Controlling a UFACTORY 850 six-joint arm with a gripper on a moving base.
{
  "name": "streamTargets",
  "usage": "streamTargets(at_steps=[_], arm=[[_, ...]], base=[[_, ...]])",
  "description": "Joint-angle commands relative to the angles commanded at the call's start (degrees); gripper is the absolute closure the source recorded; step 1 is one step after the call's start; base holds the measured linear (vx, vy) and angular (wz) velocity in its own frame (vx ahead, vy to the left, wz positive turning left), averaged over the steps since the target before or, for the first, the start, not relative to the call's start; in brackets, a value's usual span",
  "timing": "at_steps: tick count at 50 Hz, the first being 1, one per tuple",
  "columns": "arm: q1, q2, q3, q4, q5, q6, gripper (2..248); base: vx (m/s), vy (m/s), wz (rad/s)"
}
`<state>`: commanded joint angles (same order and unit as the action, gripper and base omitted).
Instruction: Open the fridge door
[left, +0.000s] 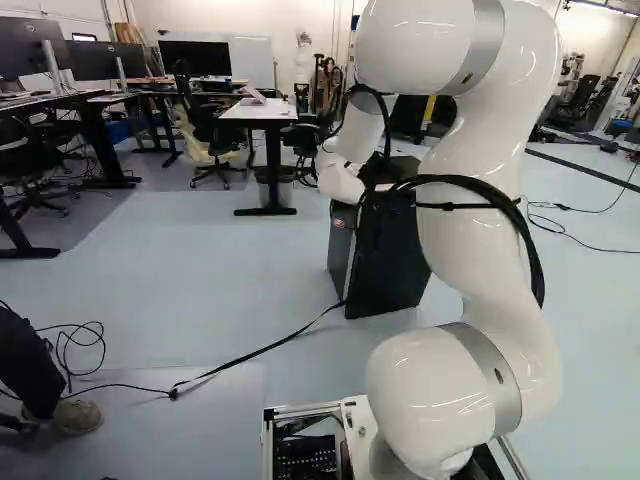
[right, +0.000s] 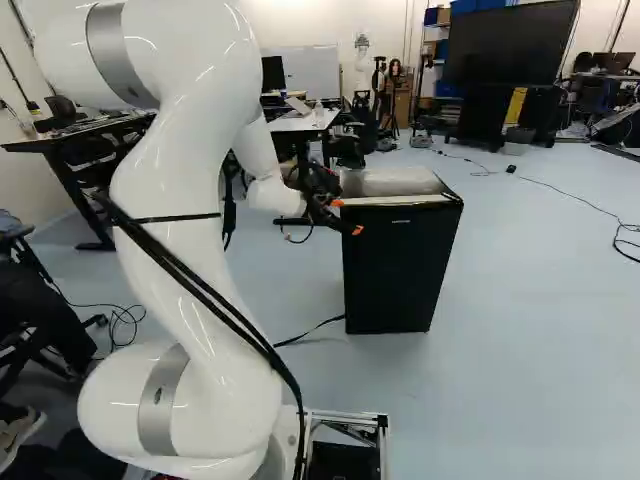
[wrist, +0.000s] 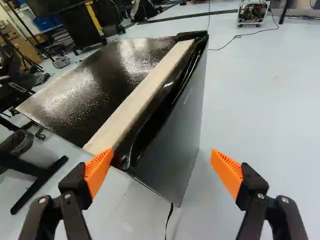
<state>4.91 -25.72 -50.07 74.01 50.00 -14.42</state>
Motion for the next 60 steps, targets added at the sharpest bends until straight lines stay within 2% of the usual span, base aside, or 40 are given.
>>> streamTargets(at_steps=[6,13,51,60], arm=[[-0.33,1.17,1.63,1.49,-0.04,0.0,3],[-0.73,2.57,3.56,4.72,-0.51,0.0,3],[-3.97,9.44,13.08,27.08,-4.5,0.0,3],[-4.78,10.61,14.71,28.78,-4.7,0.0,3]], base=[[-0.003,-0.003,-0.019],[0.0,0.0,0.0],[0.0,0.0,-0.001],[0.0,0.0,0.0]])
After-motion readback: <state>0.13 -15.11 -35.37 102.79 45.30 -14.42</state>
